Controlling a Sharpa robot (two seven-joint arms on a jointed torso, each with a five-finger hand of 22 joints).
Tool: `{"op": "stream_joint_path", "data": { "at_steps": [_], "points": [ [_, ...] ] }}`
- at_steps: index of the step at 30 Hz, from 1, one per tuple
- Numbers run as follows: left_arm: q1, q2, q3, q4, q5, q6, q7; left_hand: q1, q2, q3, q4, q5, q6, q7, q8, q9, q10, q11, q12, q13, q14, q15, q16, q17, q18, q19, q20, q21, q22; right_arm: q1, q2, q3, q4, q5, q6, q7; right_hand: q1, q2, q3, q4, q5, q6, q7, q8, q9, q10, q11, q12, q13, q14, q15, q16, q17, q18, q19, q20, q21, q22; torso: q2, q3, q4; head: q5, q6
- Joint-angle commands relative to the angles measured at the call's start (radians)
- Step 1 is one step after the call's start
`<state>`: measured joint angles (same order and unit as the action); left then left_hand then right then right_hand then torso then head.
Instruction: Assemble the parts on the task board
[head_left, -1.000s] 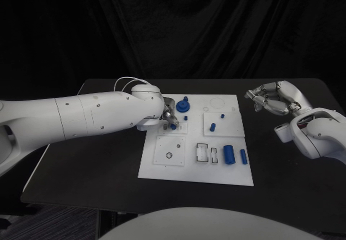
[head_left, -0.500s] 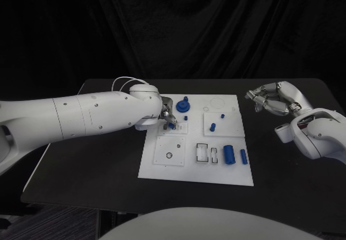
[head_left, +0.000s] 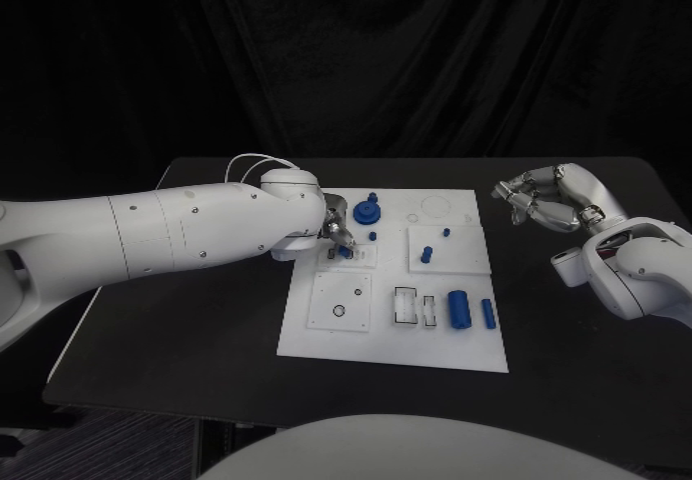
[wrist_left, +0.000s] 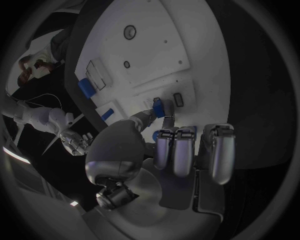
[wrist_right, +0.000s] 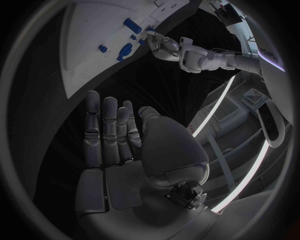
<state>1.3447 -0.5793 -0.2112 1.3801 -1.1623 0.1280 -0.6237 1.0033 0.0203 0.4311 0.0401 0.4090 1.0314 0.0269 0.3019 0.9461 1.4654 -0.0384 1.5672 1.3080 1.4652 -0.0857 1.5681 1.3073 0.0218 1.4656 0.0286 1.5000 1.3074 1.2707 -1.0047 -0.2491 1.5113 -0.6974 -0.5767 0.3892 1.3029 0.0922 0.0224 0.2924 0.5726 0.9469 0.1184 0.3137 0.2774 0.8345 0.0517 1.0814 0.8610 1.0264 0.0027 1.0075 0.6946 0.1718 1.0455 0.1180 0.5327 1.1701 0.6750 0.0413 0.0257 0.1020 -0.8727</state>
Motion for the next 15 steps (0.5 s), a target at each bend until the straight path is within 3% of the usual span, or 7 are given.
{"op": "stream_joint_path", "data": {
  "at_steps": [1,15],
  "points": [
    [-0.008,0.002,0.000,0.002,-0.005,-0.006,0.004,-0.007,0.004,0.006,0.002,-0.005,0.003,-0.001,-0.004,0.001,0.105,-0.003,0.004,0.263,0.106,-0.007,0.003,0.263,0.014,0.018,-0.008,-0.006,0.136,-0.002,-0.001,0.001,0.001,-0.005,0.004,-0.018,0.009,0.000,0.006,-0.002,0.004,0.002,-0.007,0.006,0.000,0.004,0.001,0.005,-0.001,0.009,0.001,0.005,-0.001,0.011,0.007,-0.001,-0.007,-0.001,0.000,0.0004,-0.0004,-0.001,0.000],
    [-0.025,0.001,0.000,0.007,-0.005,-0.019,0.008,-0.009,0.006,0.011,0.001,-0.005,0.003,-0.001,-0.007,0.002,0.105,-0.003,0.004,0.263,0.106,-0.006,0.003,0.263,0.016,0.014,-0.008,-0.010,0.131,-0.002,-0.001,0.001,0.000,-0.005,0.005,-0.022,0.009,0.000,0.006,-0.002,0.004,0.002,-0.007,0.006,0.000,0.004,0.001,0.005,-0.001,0.009,0.001,0.005,-0.001,0.011,0.007,-0.001,-0.007,-0.001,0.000,-0.0001,0.0003,-0.002,0.000]
  ]
}}
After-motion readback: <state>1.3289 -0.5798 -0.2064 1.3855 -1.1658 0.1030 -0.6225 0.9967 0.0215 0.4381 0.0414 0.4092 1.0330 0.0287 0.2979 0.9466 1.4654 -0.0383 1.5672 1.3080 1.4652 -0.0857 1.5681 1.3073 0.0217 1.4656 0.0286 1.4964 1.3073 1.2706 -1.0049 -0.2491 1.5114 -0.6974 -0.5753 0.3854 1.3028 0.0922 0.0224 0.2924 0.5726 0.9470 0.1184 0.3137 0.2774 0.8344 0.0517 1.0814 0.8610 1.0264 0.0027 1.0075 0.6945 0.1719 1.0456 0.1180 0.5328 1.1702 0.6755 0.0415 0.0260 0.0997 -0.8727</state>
